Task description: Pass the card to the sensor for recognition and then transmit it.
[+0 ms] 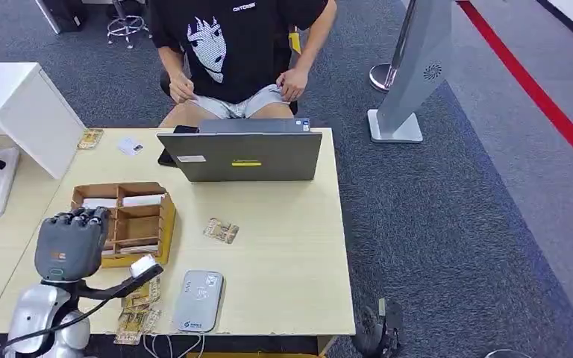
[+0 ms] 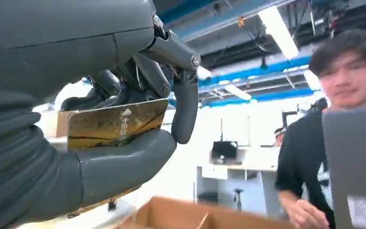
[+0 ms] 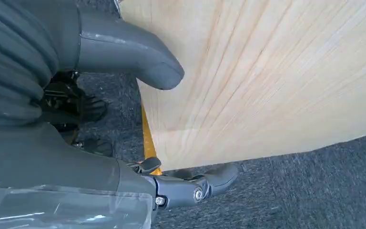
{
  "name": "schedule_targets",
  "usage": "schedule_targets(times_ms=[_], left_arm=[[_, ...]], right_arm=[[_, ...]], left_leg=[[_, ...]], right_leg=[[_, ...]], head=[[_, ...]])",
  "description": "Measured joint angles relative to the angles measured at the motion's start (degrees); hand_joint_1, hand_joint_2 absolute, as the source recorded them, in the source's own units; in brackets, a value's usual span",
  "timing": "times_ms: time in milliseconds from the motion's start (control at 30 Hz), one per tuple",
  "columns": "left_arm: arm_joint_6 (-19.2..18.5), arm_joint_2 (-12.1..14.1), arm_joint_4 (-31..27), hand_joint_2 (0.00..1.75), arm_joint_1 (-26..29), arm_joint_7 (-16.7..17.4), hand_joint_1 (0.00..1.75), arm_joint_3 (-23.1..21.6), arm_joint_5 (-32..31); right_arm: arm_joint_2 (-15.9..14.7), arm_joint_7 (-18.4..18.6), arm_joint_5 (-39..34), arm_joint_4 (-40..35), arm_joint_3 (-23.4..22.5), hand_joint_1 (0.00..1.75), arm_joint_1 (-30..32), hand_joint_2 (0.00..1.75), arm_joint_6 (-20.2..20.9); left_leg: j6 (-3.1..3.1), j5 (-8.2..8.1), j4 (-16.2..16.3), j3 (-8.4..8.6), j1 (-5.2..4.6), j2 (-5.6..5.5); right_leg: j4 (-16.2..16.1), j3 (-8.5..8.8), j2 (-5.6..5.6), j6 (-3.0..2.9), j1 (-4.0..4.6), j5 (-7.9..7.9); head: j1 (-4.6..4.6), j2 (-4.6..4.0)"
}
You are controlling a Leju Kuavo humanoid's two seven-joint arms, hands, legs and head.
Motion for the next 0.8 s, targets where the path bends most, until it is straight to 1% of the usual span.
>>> schedule_targets(times_ms=[167, 300, 367, 500, 600, 700, 733, 767, 800], left_arm=[[-0.88, 0.42, 0.31, 1.75, -4.69, 2.69, 1.75, -0.46, -2.0], [-1.29, 1.88, 4.24, 1.75, -9.23, 5.29, 1.75, -0.46, -4.53], [-1.38, 2.49, 6.65, 1.75, -11.31, 5.58, 1.75, -0.46, -4.59], [-1.95, 3.84, 12.58, 1.75, -16.13, 5.84, 1.75, -0.44, -2.76], [-3.1, 4.33, 15.11, 1.75, -18.69, 5.84, 1.75, -0.4, -1.8], [-3.61, 4.39, 16.59, 1.75, -19.98, 5.82, 1.75, -0.4, -1.64], [-3.58, 4.39, 17.14, 1.75, -20.28, 5.8, 1.68, -0.4, -1.73], [-3.52, 4.39, 17.57, 1.75, -20.47, 5.8, 0.02, -0.4, -1.93], [-3.45, 4.39, 17.94, 1.75, -20.59, 5.8, 0.0, -0.4, -2.28]], right_arm=[[0.0, 0.59, 0.79, 0.0, 0.51, 0.0, -0.2, 1.75, 0.09], [0.0, 1.18, 1.53, 0.0, 1.34, 0.0, -0.49, 1.75, 0.17], [0.0, 1.53, 1.79, 0.0, 1.53, 0.0, -0.6, 1.75, 0.2], [0.0, 1.62, 1.92, 0.0, 2.38, 0.0, -0.8, 1.75, 0.35], [0.0, 1.73, 1.92, 0.0, 2.73, 0.0, -0.86, 1.75, 0.5], [0.04, 1.73, 1.92, 0.0, 2.91, 0.0, -0.86, 1.75, 0.61], [0.07, 1.73, 1.92, 0.0, 2.95, 0.0, -0.86, 1.75, 0.68], [0.11, 1.7, 1.92, 0.0, 2.97, 0.0, -0.88, 1.75, 0.72], [0.18, 1.66, 1.92, 0.0, 3.0, 0.0, -0.88, 1.75, 0.77]], left_leg=[[-0.17, 0.11, 0.0, -0.01, 0.08, 0.01], [-0.25, 0.16, 0.0, 0.0, 0.12, 0.15], [-0.34, 0.21, -0.01, -0.01, 0.12, 0.15], [-0.48, 0.3, -0.01, -0.04, 0.22, 0.18], [-0.55, 0.34, -0.01, -0.05, 0.26, 0.25], [-0.57, 0.35, -0.02, -0.07, 0.28, 0.27], [-0.62, 0.38, -0.02, -0.08, 0.3, 0.27], [-0.65, 0.37, -0.02, -0.08, 0.31, 0.28], [-0.65, 0.37, -0.02, -0.09, 0.32, 0.31]], right_leg=[[0.0, -0.02, 0.01, -0.13, 0.08, 0.08], [0.0, -0.08, 0.12, -0.29, 0.14, 0.2], [0.01, -0.1, 0.13, -0.33, 0.19, 0.22], [0.02, -0.14, 0.15, -0.47, 0.32, 0.31], [0.04, -0.17, 0.2, -0.54, 0.37, 0.36], [0.04, -0.21, 0.22, -0.6, 0.41, 0.39], [0.05, -0.22, 0.22, -0.61, 0.43, 0.4], [0.05, -0.24, 0.24, -0.61, 0.44, 0.4], [0.05, -0.25, 0.27, -0.62, 0.45, 0.4]], head=[[0.02, 0.0], [0.0, 0.0], [0.0, 0.0], [0.0, 0.0], [0.02, 0.0], [0.0, 0.0], [0.02, 0.0], [0.02, 0.0], [0.02, 0.0]])
